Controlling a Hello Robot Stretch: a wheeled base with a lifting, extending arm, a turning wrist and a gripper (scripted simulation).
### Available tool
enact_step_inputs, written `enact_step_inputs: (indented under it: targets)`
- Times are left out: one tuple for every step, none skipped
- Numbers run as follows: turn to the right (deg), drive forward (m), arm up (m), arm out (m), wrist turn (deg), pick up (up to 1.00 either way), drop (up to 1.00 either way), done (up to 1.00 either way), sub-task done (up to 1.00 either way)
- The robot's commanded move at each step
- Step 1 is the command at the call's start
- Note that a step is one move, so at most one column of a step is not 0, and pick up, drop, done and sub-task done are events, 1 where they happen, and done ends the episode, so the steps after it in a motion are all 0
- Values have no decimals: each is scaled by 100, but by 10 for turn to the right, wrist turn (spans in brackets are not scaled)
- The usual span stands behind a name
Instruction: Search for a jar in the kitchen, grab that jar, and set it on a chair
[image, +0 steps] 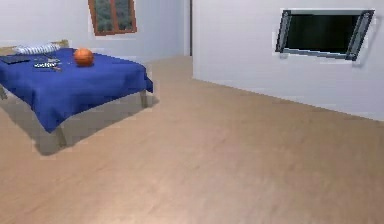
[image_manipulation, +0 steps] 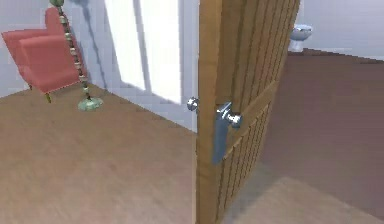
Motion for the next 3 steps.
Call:
enact_step_inputs:
  targets:
    - [0,100,0,0,0,0,0,0,0]
    - [0,100,0,0,0,0,0,0,0]
    - [30,0,0,0,0,0,0,0,0]
